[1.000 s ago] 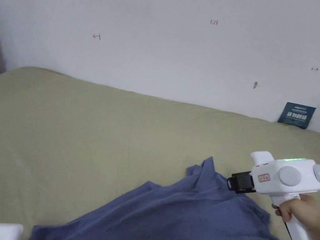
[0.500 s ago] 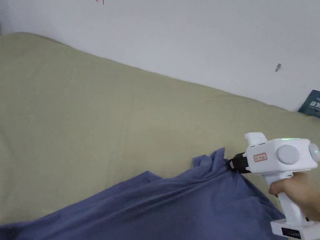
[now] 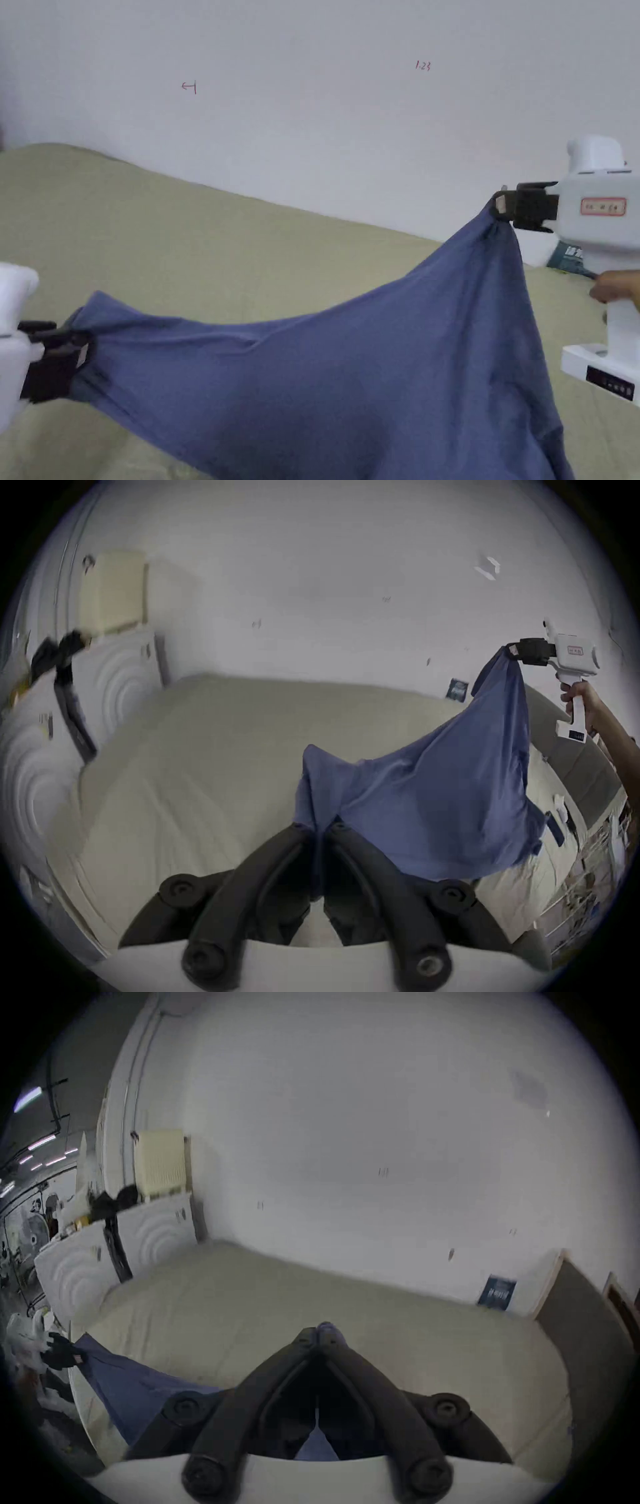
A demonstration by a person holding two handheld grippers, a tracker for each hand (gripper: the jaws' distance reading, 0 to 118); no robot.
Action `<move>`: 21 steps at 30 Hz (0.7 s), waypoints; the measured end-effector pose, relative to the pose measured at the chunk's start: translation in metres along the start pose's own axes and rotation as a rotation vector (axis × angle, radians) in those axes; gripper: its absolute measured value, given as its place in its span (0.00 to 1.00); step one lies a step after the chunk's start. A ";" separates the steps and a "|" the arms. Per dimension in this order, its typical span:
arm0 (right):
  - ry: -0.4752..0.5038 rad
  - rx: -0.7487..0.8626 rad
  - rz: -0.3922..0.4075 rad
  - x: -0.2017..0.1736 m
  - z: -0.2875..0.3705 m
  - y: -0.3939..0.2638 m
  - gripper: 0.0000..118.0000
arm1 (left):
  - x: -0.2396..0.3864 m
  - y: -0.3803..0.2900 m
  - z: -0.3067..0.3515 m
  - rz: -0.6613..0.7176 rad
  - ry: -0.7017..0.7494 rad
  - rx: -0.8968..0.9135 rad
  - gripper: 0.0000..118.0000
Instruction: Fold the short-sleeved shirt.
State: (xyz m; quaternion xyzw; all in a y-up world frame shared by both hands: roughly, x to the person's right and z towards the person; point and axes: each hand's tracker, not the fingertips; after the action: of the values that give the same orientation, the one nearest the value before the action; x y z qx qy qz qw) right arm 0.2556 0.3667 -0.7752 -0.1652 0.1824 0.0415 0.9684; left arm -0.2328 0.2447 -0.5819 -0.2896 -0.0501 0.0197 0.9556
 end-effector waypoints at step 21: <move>-0.369 0.382 0.081 0.044 0.068 0.236 0.00 | -0.010 0.328 -0.032 -0.162 0.168 0.320 0.03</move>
State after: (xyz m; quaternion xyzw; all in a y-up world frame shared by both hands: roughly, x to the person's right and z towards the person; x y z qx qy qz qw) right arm 0.2860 0.6126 -0.8033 0.0383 0.0138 0.0745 0.9964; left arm -0.2425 0.4988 -0.7914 -0.1296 0.0105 -0.0737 0.9888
